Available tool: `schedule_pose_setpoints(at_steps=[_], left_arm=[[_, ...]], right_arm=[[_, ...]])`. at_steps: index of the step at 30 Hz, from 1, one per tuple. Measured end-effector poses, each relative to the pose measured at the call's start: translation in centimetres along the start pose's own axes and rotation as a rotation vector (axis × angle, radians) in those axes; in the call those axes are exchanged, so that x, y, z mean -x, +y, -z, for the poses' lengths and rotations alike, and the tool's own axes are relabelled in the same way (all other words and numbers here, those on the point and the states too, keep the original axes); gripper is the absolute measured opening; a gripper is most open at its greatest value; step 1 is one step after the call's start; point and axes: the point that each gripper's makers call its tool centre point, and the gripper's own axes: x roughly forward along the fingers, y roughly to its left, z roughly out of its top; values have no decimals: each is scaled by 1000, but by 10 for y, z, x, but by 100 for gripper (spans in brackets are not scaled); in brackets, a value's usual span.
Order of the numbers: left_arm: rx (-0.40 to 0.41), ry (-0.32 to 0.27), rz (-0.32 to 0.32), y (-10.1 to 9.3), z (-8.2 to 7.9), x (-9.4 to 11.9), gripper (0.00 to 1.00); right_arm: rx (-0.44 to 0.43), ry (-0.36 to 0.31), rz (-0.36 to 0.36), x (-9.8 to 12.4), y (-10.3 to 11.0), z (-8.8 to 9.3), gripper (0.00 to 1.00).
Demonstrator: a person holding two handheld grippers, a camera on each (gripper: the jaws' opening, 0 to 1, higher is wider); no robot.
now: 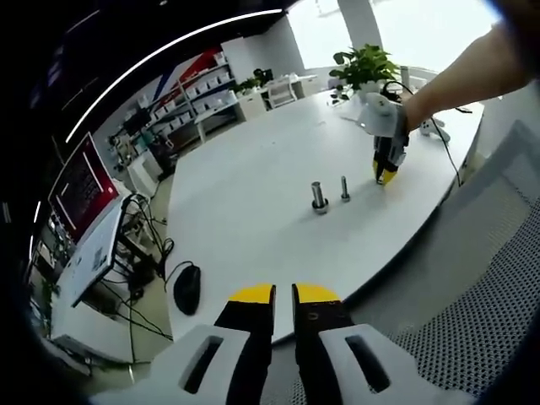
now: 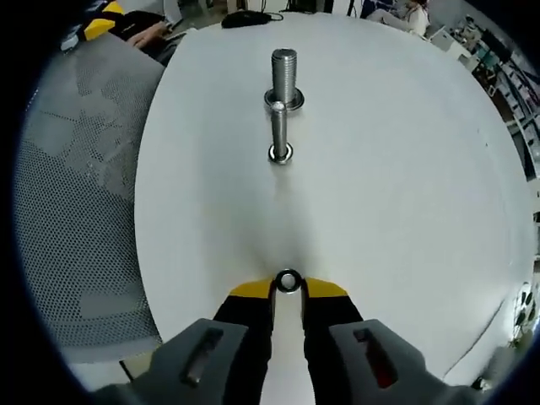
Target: Place the washer onto the threaded stud by aligning its center hole with the stud, sliding it down to the base, and recovering from edge contact or off-axis alignment until the washer reaches the visible bottom stop.
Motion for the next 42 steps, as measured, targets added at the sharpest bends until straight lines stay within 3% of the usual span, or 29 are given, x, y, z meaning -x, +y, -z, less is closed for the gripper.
schedule_pose_setpoints(at_steps=[16, 26, 42], left_arm=[[-23, -41, -2, 0, -6, 2, 10], [-23, -34, 9, -3, -5, 2, 9], [-21, -44, 14, -3, -7, 2, 9]], right_arm=[[-84, -3, -37, 28, 9, -15, 14], [-82, -31, -38, 49, 6, -40, 14], [-60, -65, -26, 61, 5, -71, 14]])
